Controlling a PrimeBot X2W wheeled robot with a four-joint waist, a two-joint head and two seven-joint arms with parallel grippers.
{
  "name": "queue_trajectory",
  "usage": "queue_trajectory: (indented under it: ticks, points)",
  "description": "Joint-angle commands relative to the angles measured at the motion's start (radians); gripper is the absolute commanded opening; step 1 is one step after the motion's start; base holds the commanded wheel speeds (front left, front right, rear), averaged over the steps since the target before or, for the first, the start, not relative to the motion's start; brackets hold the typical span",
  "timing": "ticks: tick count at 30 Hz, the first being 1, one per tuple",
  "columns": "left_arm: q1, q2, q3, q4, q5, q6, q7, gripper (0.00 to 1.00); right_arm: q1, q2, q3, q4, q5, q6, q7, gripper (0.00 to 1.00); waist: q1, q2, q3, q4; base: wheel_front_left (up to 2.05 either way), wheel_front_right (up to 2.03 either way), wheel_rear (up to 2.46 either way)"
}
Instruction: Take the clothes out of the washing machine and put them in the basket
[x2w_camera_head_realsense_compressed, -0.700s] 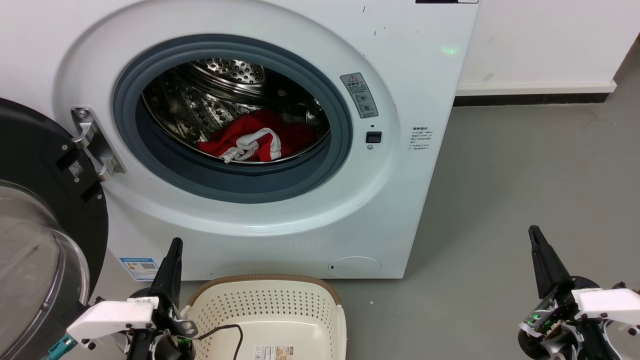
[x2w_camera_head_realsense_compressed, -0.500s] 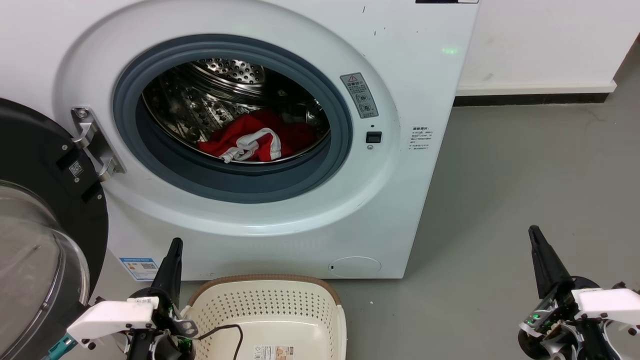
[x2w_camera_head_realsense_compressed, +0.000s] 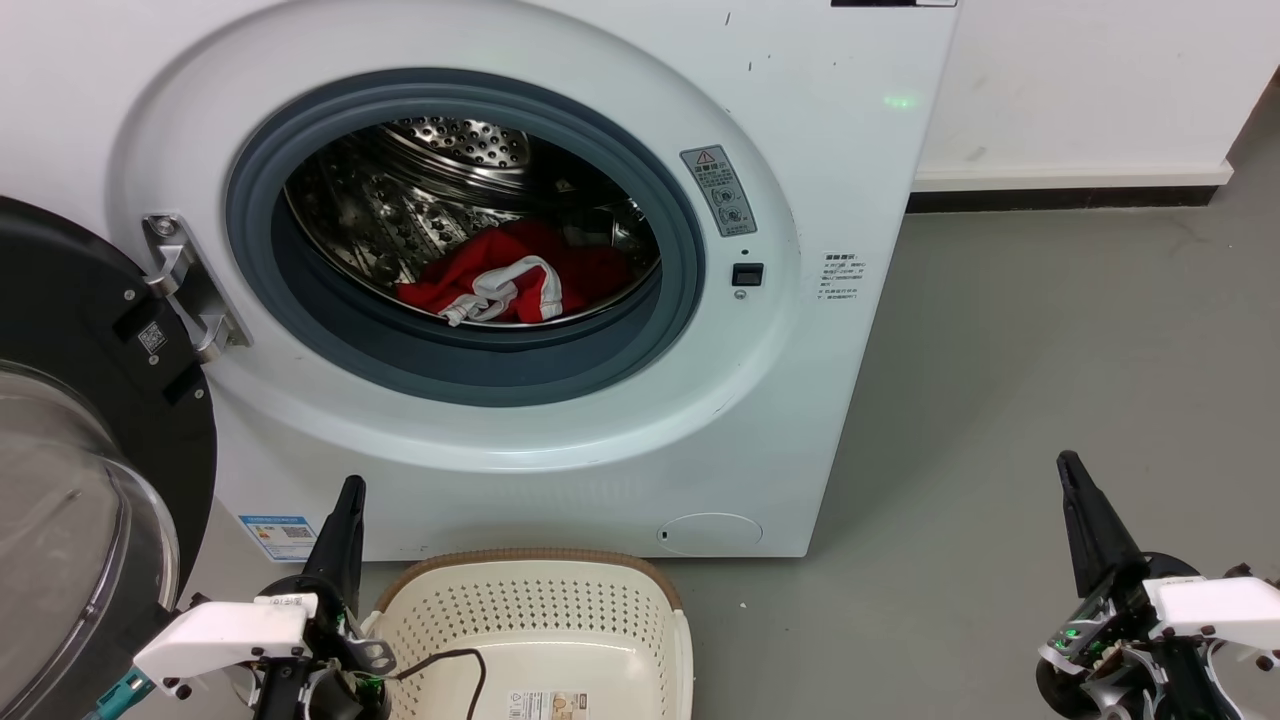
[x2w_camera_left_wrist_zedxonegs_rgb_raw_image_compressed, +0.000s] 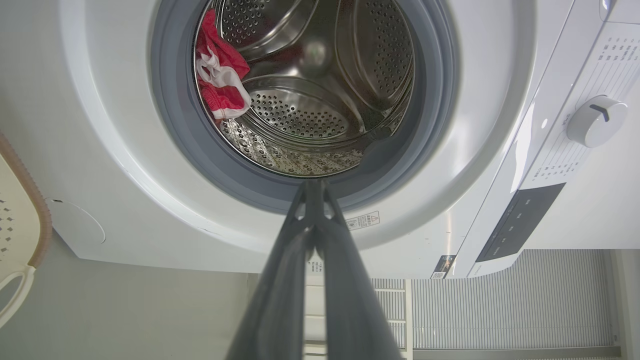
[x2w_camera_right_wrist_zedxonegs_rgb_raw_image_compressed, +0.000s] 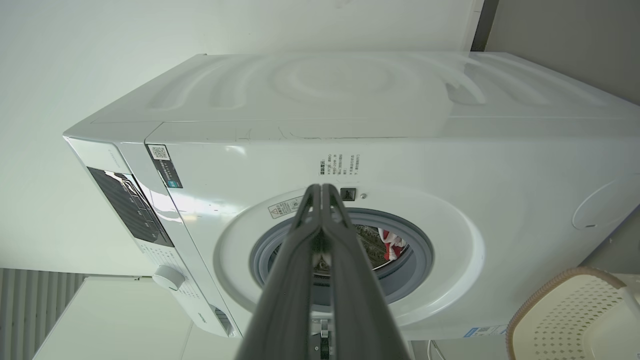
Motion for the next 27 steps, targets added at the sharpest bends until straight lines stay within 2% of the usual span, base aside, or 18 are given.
queue_trajectory:
  ticks: [1, 7, 8, 16, 22, 27]
  points:
    - [-0.007, 0.002, 0.002, 0.000, -0.001, -0.003, 0.002, 0.00, -0.013, 0.002, 0.000, 0.001, -0.005, 0.000, 0.001, 0.00, 0.0000, 0.0000, 0.000, 0.000, 0.00, 0.00, 0.00]
    - [-0.007, 0.002, 0.002, 0.000, -0.001, -0.003, 0.002, 0.00, -0.013, 0.002, 0.000, 0.001, -0.005, 0.000, 0.001, 0.00, 0.0000, 0.0000, 0.000, 0.000, 0.00, 0.00, 0.00]
    - [-0.007, 0.002, 0.002, 0.000, -0.001, -0.003, 0.002, 1.00, -0.013, 0.002, 0.000, 0.001, -0.005, 0.000, 0.001, 1.00, 0.0000, 0.0000, 0.000, 0.000, 0.00, 0.00, 0.00]
    - [0.024, -0.003, -0.003, 0.001, 0.029, 0.000, -0.027, 1.00, 0.027, 0.001, -0.002, 0.012, -0.027, 0.000, -0.027, 1.00, 0.0000, 0.0000, 0.000, 0.000, 0.00, 0.00, 0.00]
    - [0.028, -0.002, 0.008, -0.031, 0.130, 0.008, -0.057, 1.00, 0.038, 0.001, -0.012, -0.020, -0.132, 0.000, -0.056, 1.00, 0.0000, 0.0000, 0.002, 0.000, 0.00, 0.00, 0.00]
    - [0.034, -0.002, 0.001, -0.074, 0.237, 0.032, -0.080, 1.00, 0.047, 0.001, -0.012, -0.063, -0.255, 0.000, -0.080, 1.00, 0.0000, 0.0000, 0.003, 0.000, 0.00, 0.00, 0.00]
